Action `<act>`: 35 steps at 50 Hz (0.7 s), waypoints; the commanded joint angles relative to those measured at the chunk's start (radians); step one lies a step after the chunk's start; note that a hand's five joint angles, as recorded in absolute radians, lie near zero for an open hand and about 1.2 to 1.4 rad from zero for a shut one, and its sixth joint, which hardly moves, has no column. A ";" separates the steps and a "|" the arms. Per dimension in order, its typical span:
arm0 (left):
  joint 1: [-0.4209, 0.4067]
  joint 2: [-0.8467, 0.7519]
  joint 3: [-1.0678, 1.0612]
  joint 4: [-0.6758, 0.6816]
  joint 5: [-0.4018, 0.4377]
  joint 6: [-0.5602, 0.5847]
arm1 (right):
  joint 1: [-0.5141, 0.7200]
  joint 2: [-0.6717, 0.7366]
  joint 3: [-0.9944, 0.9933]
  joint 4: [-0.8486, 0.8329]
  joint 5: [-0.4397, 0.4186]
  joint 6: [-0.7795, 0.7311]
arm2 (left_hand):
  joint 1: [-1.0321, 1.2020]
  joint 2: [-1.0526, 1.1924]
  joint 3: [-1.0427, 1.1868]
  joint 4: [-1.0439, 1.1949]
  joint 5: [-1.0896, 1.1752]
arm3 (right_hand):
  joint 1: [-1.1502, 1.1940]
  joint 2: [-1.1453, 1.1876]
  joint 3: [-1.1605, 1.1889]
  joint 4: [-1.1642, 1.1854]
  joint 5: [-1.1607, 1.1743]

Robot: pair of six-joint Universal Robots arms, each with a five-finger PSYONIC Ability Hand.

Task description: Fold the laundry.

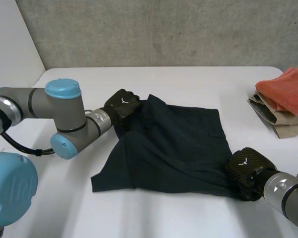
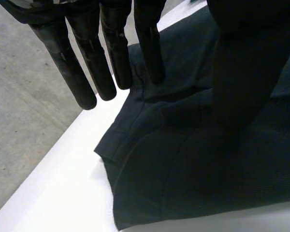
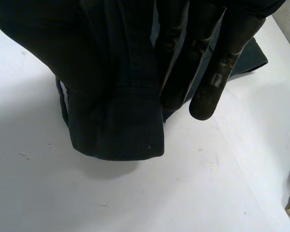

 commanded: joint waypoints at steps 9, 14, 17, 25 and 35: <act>-0.011 -0.066 0.061 -0.001 0.006 0.000 | -0.002 0.002 0.016 -0.013 0.000 0.000 | 0.393 0.402 0.402 0.398 0.400 | 0.415 0.224 0.214 0.205 0.224; -0.011 -0.069 0.063 -0.001 0.000 0.002 | -0.002 0.002 0.019 -0.015 0.000 -0.001 | 0.473 0.481 0.482 0.477 0.480 | 0.415 0.224 0.214 0.205 0.224; -0.011 -0.071 0.061 -0.001 -0.002 0.005 | -0.002 0.000 0.019 -0.015 0.000 -0.001 | 0.561 0.569 0.570 0.565 0.567 | 0.415 0.224 0.214 0.205 0.224; -0.013 -0.072 0.052 0.002 -0.015 0.011 | -0.002 0.002 0.022 -0.015 0.000 0.000 | 0.796 0.804 0.805 0.800 0.802 | 0.415 0.224 0.214 0.205 0.224; -0.013 0.021 -0.052 0.005 -0.218 0.132 | -0.003 0.002 0.025 -0.021 0.000 -0.001 | 0.796 0.804 0.805 0.800 0.802 | 0.415 0.224 0.214 0.205 0.224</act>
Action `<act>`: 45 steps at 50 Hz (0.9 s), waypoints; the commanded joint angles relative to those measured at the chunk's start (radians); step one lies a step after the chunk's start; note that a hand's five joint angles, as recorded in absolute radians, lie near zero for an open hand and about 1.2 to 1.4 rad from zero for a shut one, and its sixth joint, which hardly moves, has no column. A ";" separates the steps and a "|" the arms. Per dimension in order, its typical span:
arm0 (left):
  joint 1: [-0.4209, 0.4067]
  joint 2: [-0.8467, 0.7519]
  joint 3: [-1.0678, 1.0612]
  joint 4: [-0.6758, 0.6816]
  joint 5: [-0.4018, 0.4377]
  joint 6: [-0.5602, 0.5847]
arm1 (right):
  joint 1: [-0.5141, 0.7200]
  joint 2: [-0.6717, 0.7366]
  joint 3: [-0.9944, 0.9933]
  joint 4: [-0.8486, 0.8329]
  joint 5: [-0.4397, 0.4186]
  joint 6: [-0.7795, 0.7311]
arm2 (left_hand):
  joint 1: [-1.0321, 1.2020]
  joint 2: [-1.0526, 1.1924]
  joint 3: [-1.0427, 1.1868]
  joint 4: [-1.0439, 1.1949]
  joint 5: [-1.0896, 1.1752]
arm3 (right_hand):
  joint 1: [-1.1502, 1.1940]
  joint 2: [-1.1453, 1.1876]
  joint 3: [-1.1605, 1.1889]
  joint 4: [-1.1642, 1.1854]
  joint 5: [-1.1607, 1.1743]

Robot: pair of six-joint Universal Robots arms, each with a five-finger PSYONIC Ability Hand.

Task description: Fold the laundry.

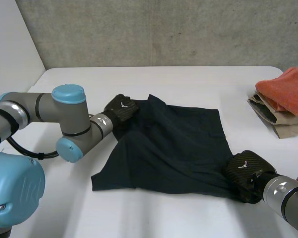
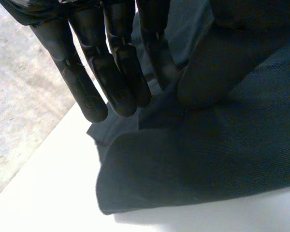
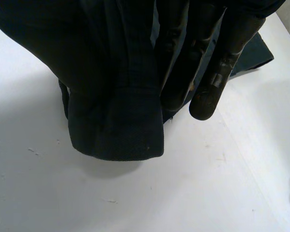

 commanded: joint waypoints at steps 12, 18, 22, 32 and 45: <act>0.006 0.301 -0.411 0.013 -0.271 0.196 | 0.001 -0.002 0.004 -0.003 0.000 0.000 | 0.273 0.207 0.212 0.199 0.244 | 0.415 0.224 0.214 0.205 0.224; 0.001 0.320 -0.476 0.016 -0.350 0.194 | 0.000 -0.002 0.004 -0.006 0.000 0.000 | 0.273 0.207 0.212 0.199 0.244 | 0.415 0.224 0.214 0.205 0.224; -0.002 0.316 -0.493 0.020 -0.430 0.184 | 0.000 -0.002 0.005 -0.007 -0.001 0.000 | 0.273 0.207 0.212 0.199 0.244 | 0.415 0.224 0.214 0.205 0.224; -0.011 0.333 -0.543 0.021 -0.519 0.162 | -0.011 -0.005 0.010 -0.007 -0.001 0.000 | 0.273 0.207 0.212 0.199 0.244 | 0.415 0.224 0.214 0.205 0.224; 0.000 0.378 -0.611 0.092 -0.556 0.162 | -0.013 -0.008 0.016 -0.007 -0.003 0.000 | 0.273 0.207 0.212 0.199 0.244 | 0.415 0.224 0.214 0.205 0.224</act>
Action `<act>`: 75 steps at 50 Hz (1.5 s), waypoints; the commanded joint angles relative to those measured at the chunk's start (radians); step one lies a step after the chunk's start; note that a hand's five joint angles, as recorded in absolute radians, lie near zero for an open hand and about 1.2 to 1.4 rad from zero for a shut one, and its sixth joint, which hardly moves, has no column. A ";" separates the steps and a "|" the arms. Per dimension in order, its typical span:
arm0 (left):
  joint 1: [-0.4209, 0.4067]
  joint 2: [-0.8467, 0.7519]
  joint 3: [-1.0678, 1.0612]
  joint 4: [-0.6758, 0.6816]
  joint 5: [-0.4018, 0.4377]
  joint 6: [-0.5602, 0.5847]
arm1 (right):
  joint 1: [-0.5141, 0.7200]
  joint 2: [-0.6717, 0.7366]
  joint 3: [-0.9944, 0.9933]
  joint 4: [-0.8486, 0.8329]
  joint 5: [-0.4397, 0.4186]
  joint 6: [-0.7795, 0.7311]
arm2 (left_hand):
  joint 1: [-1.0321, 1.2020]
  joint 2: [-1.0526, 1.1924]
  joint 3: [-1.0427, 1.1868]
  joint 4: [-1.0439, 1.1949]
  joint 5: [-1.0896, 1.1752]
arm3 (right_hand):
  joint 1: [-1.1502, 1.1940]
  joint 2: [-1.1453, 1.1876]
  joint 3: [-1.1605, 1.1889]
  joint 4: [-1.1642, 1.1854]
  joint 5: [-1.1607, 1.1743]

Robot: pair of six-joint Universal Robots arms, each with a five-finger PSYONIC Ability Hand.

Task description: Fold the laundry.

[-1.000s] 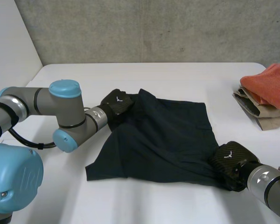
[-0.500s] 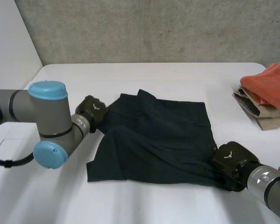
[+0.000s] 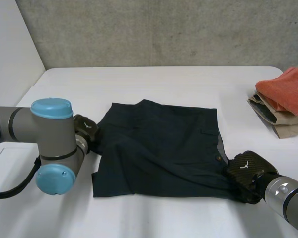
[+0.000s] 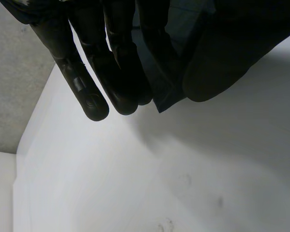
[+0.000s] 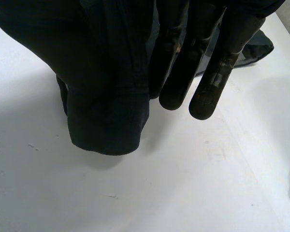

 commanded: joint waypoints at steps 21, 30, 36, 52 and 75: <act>0.000 0.395 -0.180 0.047 0.137 -0.353 | 0.002 -0.022 0.011 -0.002 -0.003 0.000 | -0.909 -0.978 -0.974 -0.984 -0.939 | 0.415 0.224 0.214 0.205 0.224; -0.044 0.448 -0.214 -0.101 0.355 -0.391 | 0.002 -0.030 0.017 -0.002 -0.003 0.000 | -0.865 -0.934 -0.930 -0.940 -0.895 | 0.415 0.224 0.214 0.205 0.224; -0.070 0.384 -0.205 -0.158 0.367 -0.390 | 0.002 -0.036 0.017 -0.002 -0.003 0.000 | -0.716 -0.785 -0.781 -0.791 -0.746 | 0.415 0.224 0.214 0.205 0.224; -0.125 0.420 -0.257 -0.203 0.283 -0.376 | -0.001 -0.164 0.006 0.043 0.003 -0.018 | 0.273 0.204 0.209 0.199 0.243 | 0.415 0.224 0.214 0.205 0.224; -0.251 0.743 -0.501 -0.398 0.276 -0.290 | -0.179 -0.265 -0.192 0.512 -0.142 -0.374 | 0.273 0.204 0.209 0.199 0.243 | 0.415 0.224 0.214 0.205 0.224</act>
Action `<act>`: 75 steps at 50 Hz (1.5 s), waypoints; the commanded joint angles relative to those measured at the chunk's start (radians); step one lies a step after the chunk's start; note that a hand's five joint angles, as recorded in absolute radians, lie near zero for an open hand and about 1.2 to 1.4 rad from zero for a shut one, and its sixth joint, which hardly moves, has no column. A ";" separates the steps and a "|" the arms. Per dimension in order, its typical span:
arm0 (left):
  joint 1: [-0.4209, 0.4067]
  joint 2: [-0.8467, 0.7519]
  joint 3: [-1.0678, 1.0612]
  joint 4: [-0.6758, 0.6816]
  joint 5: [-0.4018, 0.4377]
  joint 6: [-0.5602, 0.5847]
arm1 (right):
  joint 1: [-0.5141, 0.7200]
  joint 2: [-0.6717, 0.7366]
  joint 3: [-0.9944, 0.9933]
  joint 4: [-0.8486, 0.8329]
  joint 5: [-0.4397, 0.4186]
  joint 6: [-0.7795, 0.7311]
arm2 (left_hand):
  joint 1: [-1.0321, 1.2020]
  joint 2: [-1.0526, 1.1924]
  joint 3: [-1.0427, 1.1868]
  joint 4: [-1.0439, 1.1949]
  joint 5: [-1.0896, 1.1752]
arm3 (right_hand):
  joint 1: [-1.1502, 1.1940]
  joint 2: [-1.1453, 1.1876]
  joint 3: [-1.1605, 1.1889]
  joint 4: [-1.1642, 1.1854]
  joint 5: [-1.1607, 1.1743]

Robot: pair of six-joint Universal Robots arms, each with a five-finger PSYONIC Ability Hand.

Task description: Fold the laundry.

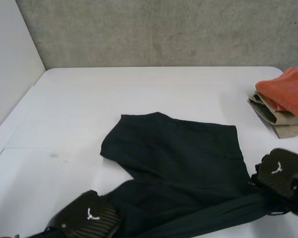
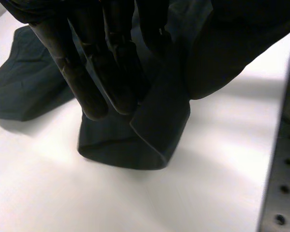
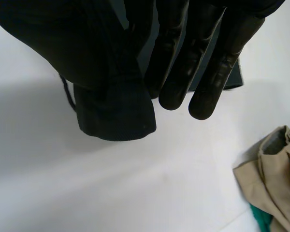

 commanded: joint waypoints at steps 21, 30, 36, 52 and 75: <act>0.088 -0.786 0.703 0.751 -0.228 0.218 | 0.199 0.689 -0.523 -0.643 0.163 0.239 | 0.245 0.200 0.207 0.198 0.243 | 0.415 0.224 0.214 0.205 0.223; 0.099 -1.015 0.906 0.913 -0.233 0.274 | 0.217 0.889 -0.650 -0.895 0.175 0.242 | -0.574 -0.619 -0.612 -0.620 -0.575 | -0.272 -0.464 -0.473 -0.483 -0.464; 0.085 -0.994 0.877 0.955 -0.244 0.268 | 0.228 0.874 -0.623 -0.935 0.177 0.294 | -0.977 -1.022 -1.015 -1.023 -0.978 | -0.806 -0.998 -1.007 -1.017 -0.999; 0.032 -0.645 0.435 0.956 -0.256 0.170 | 0.078 0.521 -0.253 -0.522 0.001 0.700 | -0.977 -1.022 -1.015 -1.023 -0.978 | -0.741 -0.932 -0.942 -0.951 -0.933; 0.035 -0.563 0.311 0.952 -0.253 0.051 | -0.059 0.474 -0.127 -0.712 0.030 0.482 | -0.977 -1.022 -1.015 -1.023 -0.978 | 0.415 0.224 0.214 0.205 0.223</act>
